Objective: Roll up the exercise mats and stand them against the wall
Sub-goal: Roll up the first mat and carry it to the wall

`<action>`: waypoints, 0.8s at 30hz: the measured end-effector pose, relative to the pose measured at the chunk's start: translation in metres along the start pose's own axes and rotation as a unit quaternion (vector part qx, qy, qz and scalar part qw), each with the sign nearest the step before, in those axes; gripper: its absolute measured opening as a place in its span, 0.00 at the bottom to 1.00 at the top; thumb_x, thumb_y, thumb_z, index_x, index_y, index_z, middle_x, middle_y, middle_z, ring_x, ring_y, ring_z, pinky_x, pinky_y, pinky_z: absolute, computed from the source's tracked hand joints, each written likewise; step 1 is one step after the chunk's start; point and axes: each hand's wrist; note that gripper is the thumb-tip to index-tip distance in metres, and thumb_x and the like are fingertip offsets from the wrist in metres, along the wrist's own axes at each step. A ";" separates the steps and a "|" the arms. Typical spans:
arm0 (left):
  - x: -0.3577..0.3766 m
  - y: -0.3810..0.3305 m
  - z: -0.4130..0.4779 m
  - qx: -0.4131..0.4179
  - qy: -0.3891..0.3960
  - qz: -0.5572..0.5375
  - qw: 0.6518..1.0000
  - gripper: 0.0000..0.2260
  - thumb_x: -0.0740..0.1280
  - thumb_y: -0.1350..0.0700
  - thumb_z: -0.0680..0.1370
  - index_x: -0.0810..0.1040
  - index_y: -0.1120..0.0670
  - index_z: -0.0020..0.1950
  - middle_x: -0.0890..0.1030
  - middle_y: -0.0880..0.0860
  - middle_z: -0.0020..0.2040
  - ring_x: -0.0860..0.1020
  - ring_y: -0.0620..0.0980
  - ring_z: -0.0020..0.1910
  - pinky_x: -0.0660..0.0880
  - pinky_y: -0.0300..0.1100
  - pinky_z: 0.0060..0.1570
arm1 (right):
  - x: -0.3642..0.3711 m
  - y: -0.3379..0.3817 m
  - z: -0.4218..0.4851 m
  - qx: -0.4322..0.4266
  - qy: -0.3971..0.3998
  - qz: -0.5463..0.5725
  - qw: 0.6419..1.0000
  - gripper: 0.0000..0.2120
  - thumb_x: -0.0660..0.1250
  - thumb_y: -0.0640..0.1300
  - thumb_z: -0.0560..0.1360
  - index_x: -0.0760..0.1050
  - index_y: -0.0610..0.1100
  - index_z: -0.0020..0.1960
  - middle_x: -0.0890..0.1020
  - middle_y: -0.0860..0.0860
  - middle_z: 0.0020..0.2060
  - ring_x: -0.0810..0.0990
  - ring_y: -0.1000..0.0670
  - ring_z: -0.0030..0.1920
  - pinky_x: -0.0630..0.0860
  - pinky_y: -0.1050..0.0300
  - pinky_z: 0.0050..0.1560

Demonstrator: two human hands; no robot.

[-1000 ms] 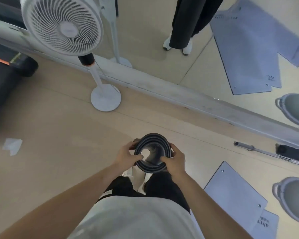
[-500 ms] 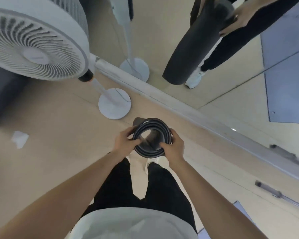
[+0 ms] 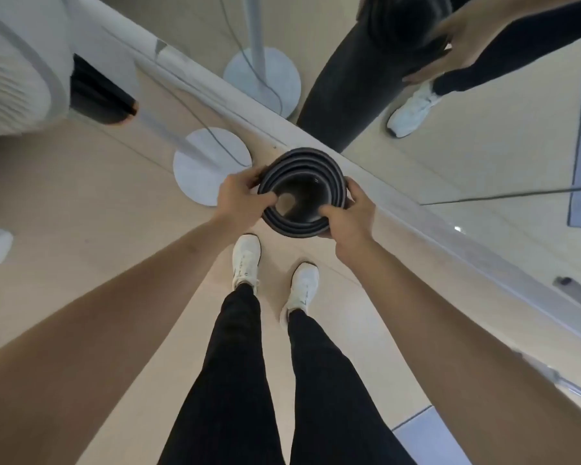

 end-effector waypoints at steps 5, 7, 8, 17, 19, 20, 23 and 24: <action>-0.012 -0.015 0.046 0.017 -0.012 -0.003 1.000 0.24 0.73 0.56 0.62 0.85 0.45 0.58 0.87 0.49 0.50 0.86 0.52 0.51 0.85 0.55 0.51 | 0.023 0.017 0.032 0.010 -0.017 0.023 1.000 0.29 0.68 0.26 0.70 0.77 0.63 0.43 0.84 0.48 0.42 0.85 0.37 0.49 0.84 0.31 0.40; -0.017 -0.022 0.063 0.033 -0.013 0.006 0.999 0.24 0.73 0.57 0.62 0.85 0.46 0.59 0.88 0.48 0.49 0.87 0.51 0.50 0.85 0.54 0.51 | 0.032 0.022 0.042 0.010 -0.026 0.043 0.999 0.28 0.68 0.26 0.70 0.77 0.63 0.47 0.84 0.47 0.44 0.86 0.37 0.48 0.84 0.32 0.40; -0.020 -0.025 0.070 0.041 -0.017 0.011 0.999 0.25 0.73 0.56 0.62 0.85 0.46 0.59 0.88 0.47 0.49 0.87 0.49 0.50 0.85 0.54 0.52 | 0.037 0.021 0.046 0.010 -0.029 0.056 0.998 0.28 0.69 0.27 0.71 0.77 0.62 0.50 0.84 0.47 0.46 0.86 0.38 0.48 0.85 0.34 0.40; -0.026 -0.025 0.113 0.086 -0.040 -0.008 0.995 0.28 0.77 0.55 0.75 0.76 0.55 0.75 0.85 0.51 0.62 0.84 0.45 0.60 0.81 0.47 0.63 | 0.067 0.027 0.078 0.004 -0.049 0.063 0.997 0.29 0.76 0.47 0.76 0.73 0.50 0.75 0.81 0.47 0.63 0.85 0.42 0.54 0.86 0.49 0.36; -0.028 -0.023 0.113 0.074 -0.026 -0.015 0.997 0.30 0.77 0.54 0.76 0.73 0.54 0.77 0.85 0.52 0.61 0.84 0.47 0.59 0.82 0.48 0.60 | 0.065 0.024 0.079 0.012 -0.038 0.046 0.998 0.31 0.77 0.52 0.75 0.72 0.51 0.75 0.81 0.48 0.65 0.84 0.42 0.56 0.85 0.53 0.34; -0.029 -0.018 0.111 0.068 -0.022 -0.018 0.997 0.33 0.77 0.51 0.76 0.70 0.53 0.79 0.84 0.52 0.62 0.84 0.47 0.60 0.82 0.48 0.60 | 0.064 0.021 0.078 0.017 -0.033 0.032 0.999 0.32 0.77 0.55 0.74 0.73 0.51 0.75 0.80 0.48 0.65 0.84 0.43 0.57 0.85 0.55 0.34; -0.032 -0.008 0.099 0.064 -0.025 -0.022 0.997 0.34 0.75 0.46 0.76 0.68 0.52 0.80 0.83 0.51 0.64 0.82 0.44 0.62 0.80 0.44 0.62 | 0.060 0.010 0.080 0.037 -0.029 -0.009 0.999 0.37 0.75 0.65 0.71 0.73 0.50 0.74 0.79 0.48 0.67 0.82 0.44 0.58 0.86 0.54 0.38; -0.030 -0.006 0.095 0.065 -0.026 -0.024 0.997 0.28 0.74 0.48 0.78 0.73 0.53 0.77 0.84 0.49 0.61 0.82 0.42 0.60 0.80 0.42 0.62 | 0.059 0.009 0.080 0.042 -0.030 -0.021 0.998 0.38 0.75 0.67 0.70 0.72 0.50 0.74 0.79 0.48 0.66 0.82 0.44 0.58 0.86 0.53 0.40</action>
Point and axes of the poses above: each hand's wrist, its own z-axis towards the middle knuckle, its own x-axis out of the palm, y = z × x
